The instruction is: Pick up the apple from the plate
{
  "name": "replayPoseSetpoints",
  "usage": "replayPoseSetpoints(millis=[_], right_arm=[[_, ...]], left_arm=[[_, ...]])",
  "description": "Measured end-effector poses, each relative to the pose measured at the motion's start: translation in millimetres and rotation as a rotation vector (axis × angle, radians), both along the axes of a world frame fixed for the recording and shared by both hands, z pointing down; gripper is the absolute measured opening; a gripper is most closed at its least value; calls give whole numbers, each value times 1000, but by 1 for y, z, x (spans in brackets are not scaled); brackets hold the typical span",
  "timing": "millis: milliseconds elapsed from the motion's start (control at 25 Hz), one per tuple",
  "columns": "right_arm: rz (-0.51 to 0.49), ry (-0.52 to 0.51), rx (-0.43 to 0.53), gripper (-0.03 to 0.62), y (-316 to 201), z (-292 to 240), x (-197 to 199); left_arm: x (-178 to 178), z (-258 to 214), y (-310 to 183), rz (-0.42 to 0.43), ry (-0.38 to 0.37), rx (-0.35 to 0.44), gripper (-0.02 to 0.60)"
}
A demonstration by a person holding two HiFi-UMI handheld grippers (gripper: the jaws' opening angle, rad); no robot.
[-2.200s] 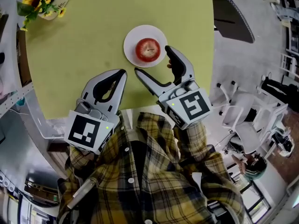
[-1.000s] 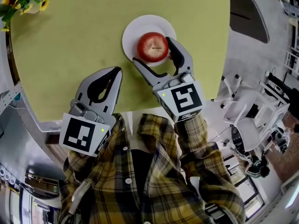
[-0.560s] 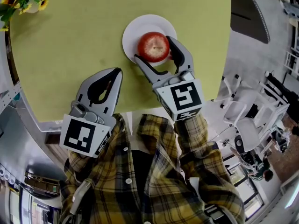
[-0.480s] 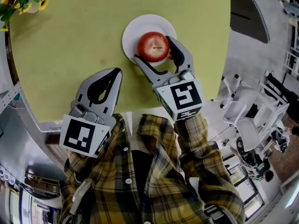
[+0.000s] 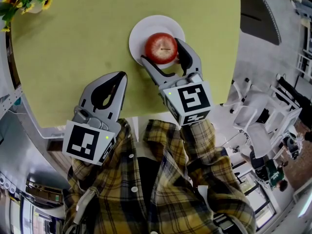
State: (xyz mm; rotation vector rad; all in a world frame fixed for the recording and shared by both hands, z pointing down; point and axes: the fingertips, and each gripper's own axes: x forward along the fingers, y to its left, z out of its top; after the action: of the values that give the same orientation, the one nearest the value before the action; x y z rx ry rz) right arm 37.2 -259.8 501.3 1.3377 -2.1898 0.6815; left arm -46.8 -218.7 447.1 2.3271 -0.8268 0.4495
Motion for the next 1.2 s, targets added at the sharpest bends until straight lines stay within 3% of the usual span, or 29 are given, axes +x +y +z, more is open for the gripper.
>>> replayPoseSetpoints(millis=[520, 1200], right_arm=[[-4, -27, -3, 390, -2, -18, -2], [-8, -59, 94, 388, 9, -131, 0]], left_arm=[[-2, -17, -8, 1, 13, 36, 8], [6, -122, -20, 25, 38, 209, 8]])
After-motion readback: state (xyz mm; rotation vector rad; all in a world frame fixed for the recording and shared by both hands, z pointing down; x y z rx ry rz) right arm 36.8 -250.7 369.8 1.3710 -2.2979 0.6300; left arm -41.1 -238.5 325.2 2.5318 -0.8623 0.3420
